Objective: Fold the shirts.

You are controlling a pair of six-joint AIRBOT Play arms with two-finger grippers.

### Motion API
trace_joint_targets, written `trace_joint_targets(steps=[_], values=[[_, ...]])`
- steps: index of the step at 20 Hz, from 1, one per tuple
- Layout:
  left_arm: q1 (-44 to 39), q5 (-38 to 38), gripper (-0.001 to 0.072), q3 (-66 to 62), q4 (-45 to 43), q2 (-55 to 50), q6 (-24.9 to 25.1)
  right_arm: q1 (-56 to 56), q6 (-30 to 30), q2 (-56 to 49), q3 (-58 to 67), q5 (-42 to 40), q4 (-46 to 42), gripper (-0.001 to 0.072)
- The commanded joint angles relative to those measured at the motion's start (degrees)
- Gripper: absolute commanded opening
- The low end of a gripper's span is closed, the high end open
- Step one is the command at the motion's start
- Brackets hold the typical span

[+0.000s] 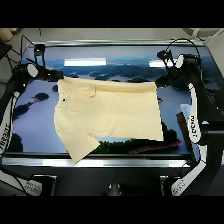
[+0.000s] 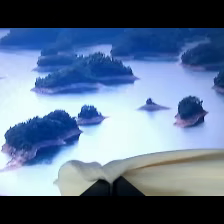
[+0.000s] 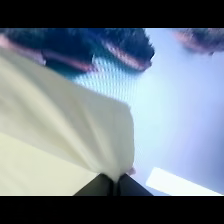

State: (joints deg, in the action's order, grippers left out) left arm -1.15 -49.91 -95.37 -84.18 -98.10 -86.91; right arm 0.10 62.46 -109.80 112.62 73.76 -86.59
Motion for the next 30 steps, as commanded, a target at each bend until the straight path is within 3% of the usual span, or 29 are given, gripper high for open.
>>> trace_joint_targets(steps=[1,6,9,10,11,12,13,14,16,19,21,25,30], values=[[1.03,-19.71,0.0024,0.81,-0.31,1.40,1.62,-0.15,-1.42,-0.37,-0.26,13.35,0.96,0.0021],[1.11,-22.53,0.0024,12.37,-0.20,1.14,1.42,-0.17,-0.04,-6.03,-1.46,18.95,11.13,0.0021],[1.11,-22.71,0.0026,13.40,2.45,1.11,1.44,-0.17,0.37,-7.19,-2.10,21.24,12.50,0.0023],[1.22,-22.91,0.0102,12.92,3.43,1.16,1.44,-0.22,0.90,-6.69,-2.10,21.27,12.55,0.0024],[1.38,-23.65,0.0303,12.04,3.39,1.29,1.44,-0.24,1.03,-5.75,-2.10,21.33,12.50,0.0097],[1.90,-24.85,0.0474,10.51,3.37,1.40,1.44,-0.24,0.87,-4.28,-2.10,21.40,12.00,0.0376],[2.78,-26.60,0.0489,8.74,3.37,1.55,1.46,-0.24,-0.42,-2.64,-2.10,22.27,10.32,0.0598],[4.09,-28.81,0.0489,6.97,3.41,2.01,1.44,-0.24,-2.71,-0.90,-2.10,24.61,6.91,0.0635],[6.97,-32.85,0.0489,6.27,3.74,4.20,1.42,-1.57,-2.49,1.55,-2.12,28.61,2.71,0.0556],[11.15,-35.89,0.0488,15.17,5.99,10.71,1.44,-4.61,-2.21,3.50,-5.29,32.46,5.40,0.0469],[12.94,-31.34,0.0488,30.99,9.88,18.14,1.68,-5.20,-2.23,6.88,-14.97,30.08,5.35,0.0468],[13.31,-23.47,0.0488,57.05,16.74,30.56,6.84,-5.22,-2.73,14.10,-33.24,21.05,5.42,0.0427],[12.76,-17.75,0.0487,65.92,21.86,33.73,7.65,-5.22,-2.99,18.23,-38.95,16.90,5.31,0.0428]])
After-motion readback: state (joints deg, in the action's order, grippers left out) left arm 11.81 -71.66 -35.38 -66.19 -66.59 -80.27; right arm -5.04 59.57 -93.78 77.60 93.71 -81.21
